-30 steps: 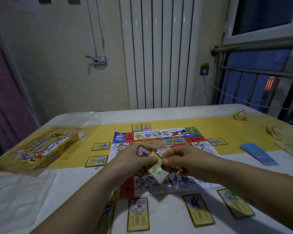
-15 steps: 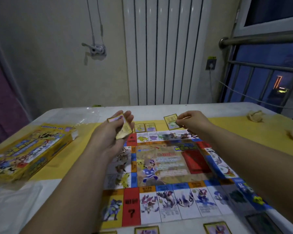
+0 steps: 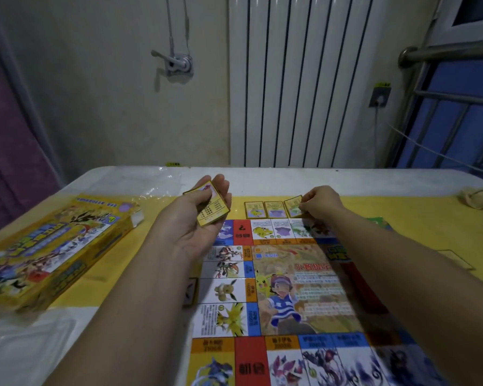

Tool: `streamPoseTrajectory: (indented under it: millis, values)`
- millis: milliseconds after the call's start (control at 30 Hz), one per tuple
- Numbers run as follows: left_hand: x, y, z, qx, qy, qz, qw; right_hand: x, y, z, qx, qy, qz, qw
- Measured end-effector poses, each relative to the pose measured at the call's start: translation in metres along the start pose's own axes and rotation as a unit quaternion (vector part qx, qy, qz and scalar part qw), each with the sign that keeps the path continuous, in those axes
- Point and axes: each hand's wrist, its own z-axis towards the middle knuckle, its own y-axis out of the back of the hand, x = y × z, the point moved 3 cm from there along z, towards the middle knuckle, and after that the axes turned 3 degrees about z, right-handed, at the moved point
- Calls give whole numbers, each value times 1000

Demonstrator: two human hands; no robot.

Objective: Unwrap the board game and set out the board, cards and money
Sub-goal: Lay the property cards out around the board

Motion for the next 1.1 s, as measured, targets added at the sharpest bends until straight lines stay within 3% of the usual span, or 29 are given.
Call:
streamPoseTrajectory:
  millis: [367, 500, 533, 600, 700, 800, 1100]
  values:
    - [2, 1, 0, 0, 12, 12, 1000, -1, -7, 6, 26, 39, -142, 989]
    - [3, 1, 0, -1, 15, 13, 1000, 8, -7, 1, -19, 107, -190, 976]
    - [3, 1, 0, -1, 15, 12, 1000, 13, -10, -2, 2, 144, -221, 965]
    - [3, 0, 0, -1, 15, 11, 1000, 20, -24, -12, 119, 200, -297, 926]
    - [2, 1, 0, 0, 14, 10, 1000, 10, -43, -26, 229, 175, -348, 892]
    - [3, 1, 0, -2, 13, 8, 1000, 1, -47, -31, 238, 190, -384, 872]
    - [3, -1, 0, 2, 14, 6, 1000, 8, -47, -40, 235, 174, -370, 882]
